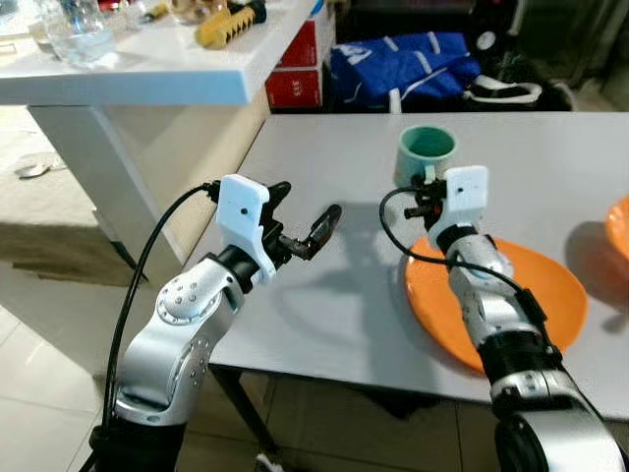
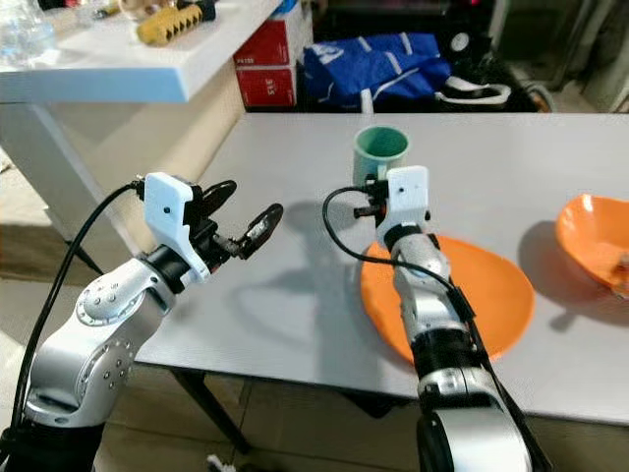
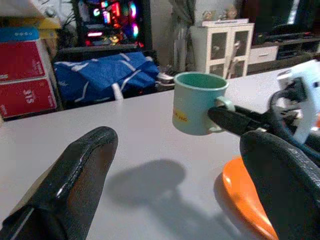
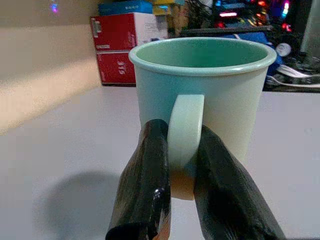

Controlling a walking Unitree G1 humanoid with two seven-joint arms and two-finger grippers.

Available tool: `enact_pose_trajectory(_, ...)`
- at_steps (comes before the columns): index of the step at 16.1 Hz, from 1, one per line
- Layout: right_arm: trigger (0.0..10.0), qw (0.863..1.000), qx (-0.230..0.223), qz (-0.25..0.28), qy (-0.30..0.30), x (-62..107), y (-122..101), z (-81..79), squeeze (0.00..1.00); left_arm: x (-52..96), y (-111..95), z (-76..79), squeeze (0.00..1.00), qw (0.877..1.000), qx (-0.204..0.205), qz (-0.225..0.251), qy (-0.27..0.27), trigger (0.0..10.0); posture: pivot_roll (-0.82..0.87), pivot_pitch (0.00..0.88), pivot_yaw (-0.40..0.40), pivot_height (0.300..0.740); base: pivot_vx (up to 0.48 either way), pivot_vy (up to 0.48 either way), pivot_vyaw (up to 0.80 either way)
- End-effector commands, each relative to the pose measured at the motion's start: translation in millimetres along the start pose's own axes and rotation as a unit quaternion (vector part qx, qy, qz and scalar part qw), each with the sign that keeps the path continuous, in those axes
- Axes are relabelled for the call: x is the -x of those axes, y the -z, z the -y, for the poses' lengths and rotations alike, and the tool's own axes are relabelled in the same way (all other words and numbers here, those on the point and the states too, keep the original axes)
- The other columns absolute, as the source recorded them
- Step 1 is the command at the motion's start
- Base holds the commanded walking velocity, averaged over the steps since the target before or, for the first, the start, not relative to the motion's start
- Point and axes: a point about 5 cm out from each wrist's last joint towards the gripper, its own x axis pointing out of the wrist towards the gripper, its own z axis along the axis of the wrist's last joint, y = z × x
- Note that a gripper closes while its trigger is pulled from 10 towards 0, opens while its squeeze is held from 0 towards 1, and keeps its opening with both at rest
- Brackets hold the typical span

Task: Setting the table

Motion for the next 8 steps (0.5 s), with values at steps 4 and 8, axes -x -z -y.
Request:
enact_pose_trajectory(4, 10.0, 0.999, -0.01, -0.028, 0.011, -13.7, -0.2, 2.2, 0.0, 3.3, -0.8, 2.9, 0.0, 1.0, 0.008, -0.001, 0.0, 10.0, -0.2, 0.0, 0.122, 0.74, 0.0, 0.0, 0.0)
enact_pose_trajectory(8, 10.0, 0.998, -0.016, -0.065, -0.002, -18.9, 8.7, -6.5, 0.0, 5.7, 0.2, 4.5, 0.0, 1.0, 0.013, -0.001, -0.006, 10.0, -0.19, 0.0, 0.106, 0.74, 0.0, 0.0, 0.0)
